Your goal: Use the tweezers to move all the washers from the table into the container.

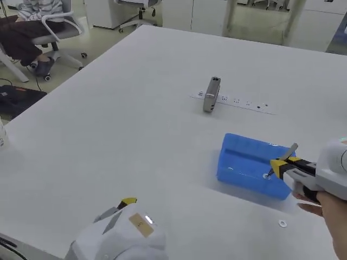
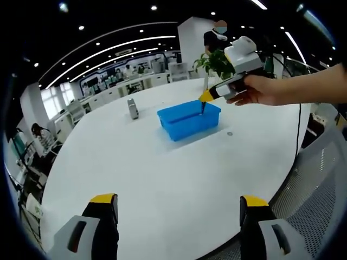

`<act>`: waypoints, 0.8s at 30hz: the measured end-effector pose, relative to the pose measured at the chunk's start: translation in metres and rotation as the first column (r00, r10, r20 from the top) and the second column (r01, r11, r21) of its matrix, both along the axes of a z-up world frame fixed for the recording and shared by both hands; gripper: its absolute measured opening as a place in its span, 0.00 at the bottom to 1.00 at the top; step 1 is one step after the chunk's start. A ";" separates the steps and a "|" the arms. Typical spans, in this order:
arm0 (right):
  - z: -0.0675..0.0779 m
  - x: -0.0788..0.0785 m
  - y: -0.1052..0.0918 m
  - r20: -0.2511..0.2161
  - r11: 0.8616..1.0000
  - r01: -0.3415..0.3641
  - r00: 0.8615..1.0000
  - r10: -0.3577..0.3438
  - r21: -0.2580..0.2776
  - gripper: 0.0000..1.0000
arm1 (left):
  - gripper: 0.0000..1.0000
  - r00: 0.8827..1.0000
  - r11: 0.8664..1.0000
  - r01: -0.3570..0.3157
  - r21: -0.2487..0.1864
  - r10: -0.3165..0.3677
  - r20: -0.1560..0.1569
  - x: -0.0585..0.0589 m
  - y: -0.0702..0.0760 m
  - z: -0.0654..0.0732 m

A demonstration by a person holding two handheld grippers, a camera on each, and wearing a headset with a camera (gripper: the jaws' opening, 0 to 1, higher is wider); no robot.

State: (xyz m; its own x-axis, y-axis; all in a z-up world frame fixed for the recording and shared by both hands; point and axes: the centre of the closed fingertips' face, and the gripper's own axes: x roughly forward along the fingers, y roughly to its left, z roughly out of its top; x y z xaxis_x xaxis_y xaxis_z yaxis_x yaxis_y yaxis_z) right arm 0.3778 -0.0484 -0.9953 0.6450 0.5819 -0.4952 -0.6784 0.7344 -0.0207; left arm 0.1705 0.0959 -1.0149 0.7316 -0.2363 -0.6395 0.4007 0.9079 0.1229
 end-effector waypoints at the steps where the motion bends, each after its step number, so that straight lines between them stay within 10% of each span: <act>1: -0.002 0.001 0.001 -0.010 1.000 -0.006 1.000 0.006 0.003 0.02 | 0.95 1.000 1.000 0.000 0.000 0.000 0.000 0.000 0.000 0.000; 24: -0.033 0.017 0.006 -0.040 1.000 0.008 0.999 -0.009 -0.022 0.02 | 0.93 0.999 0.999 -0.035 0.001 0.035 -0.014 0.001 0.007 -0.002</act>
